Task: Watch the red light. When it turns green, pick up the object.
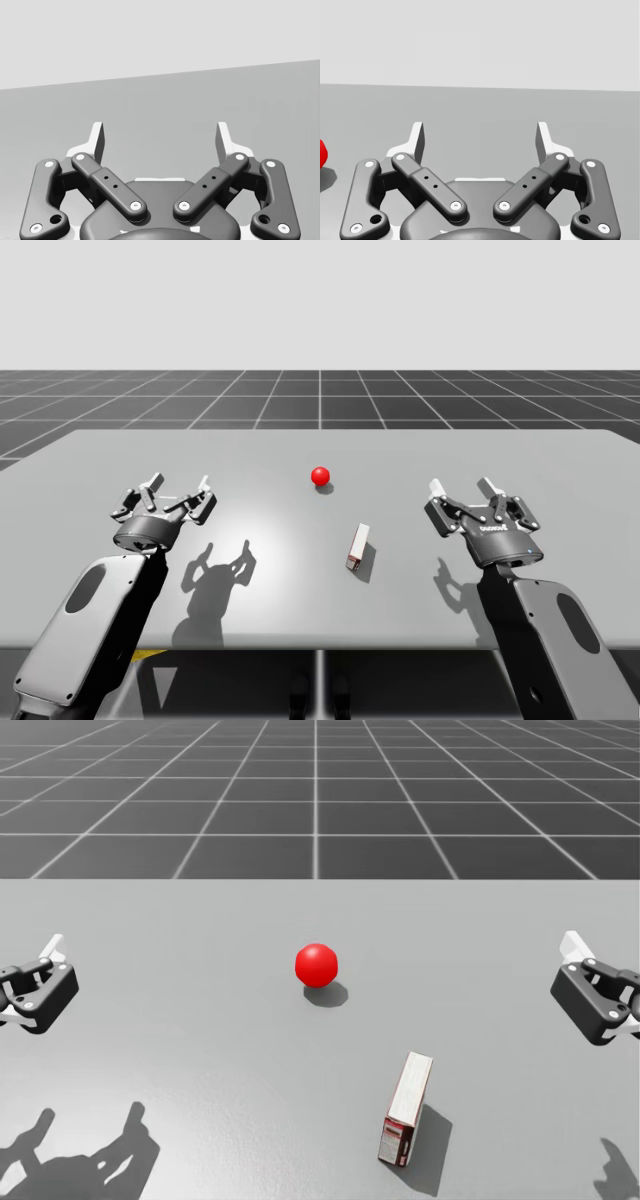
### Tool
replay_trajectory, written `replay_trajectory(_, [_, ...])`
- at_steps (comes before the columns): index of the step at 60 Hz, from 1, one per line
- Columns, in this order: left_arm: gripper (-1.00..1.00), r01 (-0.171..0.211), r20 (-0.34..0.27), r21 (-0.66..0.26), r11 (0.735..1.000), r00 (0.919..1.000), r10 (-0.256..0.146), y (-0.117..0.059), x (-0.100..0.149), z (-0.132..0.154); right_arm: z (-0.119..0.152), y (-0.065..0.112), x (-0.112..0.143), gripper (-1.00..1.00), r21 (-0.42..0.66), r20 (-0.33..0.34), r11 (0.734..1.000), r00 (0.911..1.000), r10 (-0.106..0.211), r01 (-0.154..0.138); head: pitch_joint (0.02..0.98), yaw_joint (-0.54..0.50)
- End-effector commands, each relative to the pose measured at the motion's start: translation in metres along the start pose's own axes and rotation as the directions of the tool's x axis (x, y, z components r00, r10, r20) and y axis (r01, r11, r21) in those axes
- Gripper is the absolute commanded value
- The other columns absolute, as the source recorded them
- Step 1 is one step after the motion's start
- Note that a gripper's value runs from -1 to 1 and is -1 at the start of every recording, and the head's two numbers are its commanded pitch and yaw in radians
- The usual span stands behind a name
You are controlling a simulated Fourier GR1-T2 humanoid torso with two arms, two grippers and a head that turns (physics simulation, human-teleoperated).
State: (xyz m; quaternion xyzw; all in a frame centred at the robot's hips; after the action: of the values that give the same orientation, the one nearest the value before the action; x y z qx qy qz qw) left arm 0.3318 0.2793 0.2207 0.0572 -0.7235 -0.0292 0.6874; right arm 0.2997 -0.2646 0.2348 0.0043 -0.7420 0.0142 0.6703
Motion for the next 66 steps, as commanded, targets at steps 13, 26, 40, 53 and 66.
replay_trajectory(13, [-1.0,0.0,0.0,0.0,1.0,1.0,0.0,0.0001,-0.0001,-0.0002,-0.0001,0.0001,0.0004,-1.0,0.0,0.003,1.0,1.0,0.003,-0.003,0.611,-0.01])
replay_trajectory(26, [-1.0,0.011,0.0,-0.001,1.0,0.9999,-0.011,-0.0004,-0.0006,-0.0001,0.0002,0.0006,0.0003,-1.0,0.005,0.003,1.0,1.0,0.006,-0.006,0.611,-0.01])
replay_trajectory(40, [-1.0,0.01,0.001,-0.003,1.0,1.0,-0.01,-0.0009,-0.0005,-0.0001,0.0004,0.001,0.0004,-1.0,0.005,0.003,1.0,1.0,0.006,-0.006,0.677,-0.04])
replay_trajectory(53, [-1.0,0.008,0.003,-0.008,1.0,1.0,-0.008,-0.0011,0.0003,0.0,0.0,0.0014,-0.0001,-1.0,0.006,0.001,1.0,1.0,0.005,-0.005,0.776,-0.14])
replay_trajectory(66, [-1.0,0.008,0.003,-0.009,1.0,1.0,-0.008,-0.0015,0.0006,0.0002,-0.0001,0.0035,0.0004,-1.0,0.012,-0.004,1.0,1.0,0.002,-0.002,0.81,-0.17])
